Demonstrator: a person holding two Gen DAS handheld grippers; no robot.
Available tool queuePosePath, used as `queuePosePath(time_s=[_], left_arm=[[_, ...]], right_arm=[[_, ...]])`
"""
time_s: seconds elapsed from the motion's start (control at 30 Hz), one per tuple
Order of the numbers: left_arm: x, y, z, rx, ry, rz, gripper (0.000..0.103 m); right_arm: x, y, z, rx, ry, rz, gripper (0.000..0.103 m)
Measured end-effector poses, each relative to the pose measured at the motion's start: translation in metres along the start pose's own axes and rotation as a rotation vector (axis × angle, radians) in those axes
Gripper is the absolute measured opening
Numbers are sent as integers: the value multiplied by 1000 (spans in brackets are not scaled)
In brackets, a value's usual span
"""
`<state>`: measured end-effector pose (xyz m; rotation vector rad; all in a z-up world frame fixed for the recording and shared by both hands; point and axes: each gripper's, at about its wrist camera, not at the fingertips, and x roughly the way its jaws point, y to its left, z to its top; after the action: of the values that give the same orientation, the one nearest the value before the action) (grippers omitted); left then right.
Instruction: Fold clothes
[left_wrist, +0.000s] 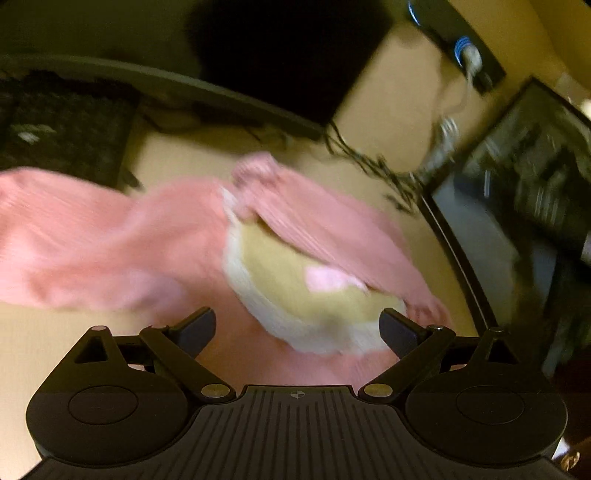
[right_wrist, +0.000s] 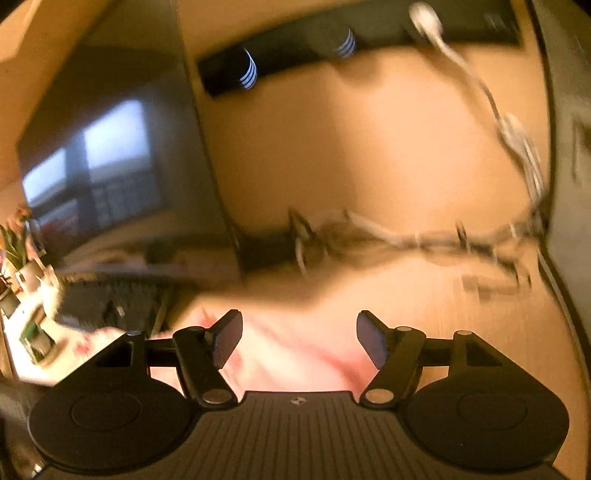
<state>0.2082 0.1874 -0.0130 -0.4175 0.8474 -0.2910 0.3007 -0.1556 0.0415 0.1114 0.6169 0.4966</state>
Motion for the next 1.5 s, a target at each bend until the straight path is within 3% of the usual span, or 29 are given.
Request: queuePosePath(time_s=[0.13, 0.27, 0.37, 0.5, 0.6, 0.83, 0.87, 0.9, 0.97, 1.03, 1.23, 1.33, 1.5], left_arm=[[-17, 31, 11, -110, -59, 42, 98], [-30, 53, 17, -192, -104, 82, 82], [-46, 65, 11, -206, -158, 224, 79], [-70, 97, -1, -329, -269, 425, 78], [-71, 119, -2, -298, -307, 560, 74], [-33, 152, 15, -258, -234, 581, 72], [-29, 153, 16, -256, -235, 575, 63], [-26, 151, 18, -238, -242, 565, 43], [-24, 145, 20, -204, -234, 558, 18], [-34, 127, 24, -175, -264, 536, 16], [-69, 17, 53, 33, -387, 331, 15], [-61, -43, 69, 132, -390, 212, 15], [-8, -129, 84, 220, -306, 34, 17]], right_arm=[[8, 9, -23, -50, 71, -35, 69], [3, 17, -40, -86, 108, -16, 70], [-3, 18, -45, -99, 123, -23, 73], [-10, 16, -46, -80, 125, -41, 73], [-17, 19, -43, -92, 105, -42, 74], [-44, 21, -43, -122, 71, -56, 78], [-48, 18, -44, -116, 66, -64, 78], [-53, 14, -45, -104, 61, -75, 79], [-63, 5, -48, -77, 48, -96, 79], [-74, -6, -52, -46, 27, -115, 79], [-96, -36, -66, 58, -40, -133, 79], [-104, -42, -73, 89, -66, -124, 80], [-110, -46, -80, 123, -76, -138, 80]])
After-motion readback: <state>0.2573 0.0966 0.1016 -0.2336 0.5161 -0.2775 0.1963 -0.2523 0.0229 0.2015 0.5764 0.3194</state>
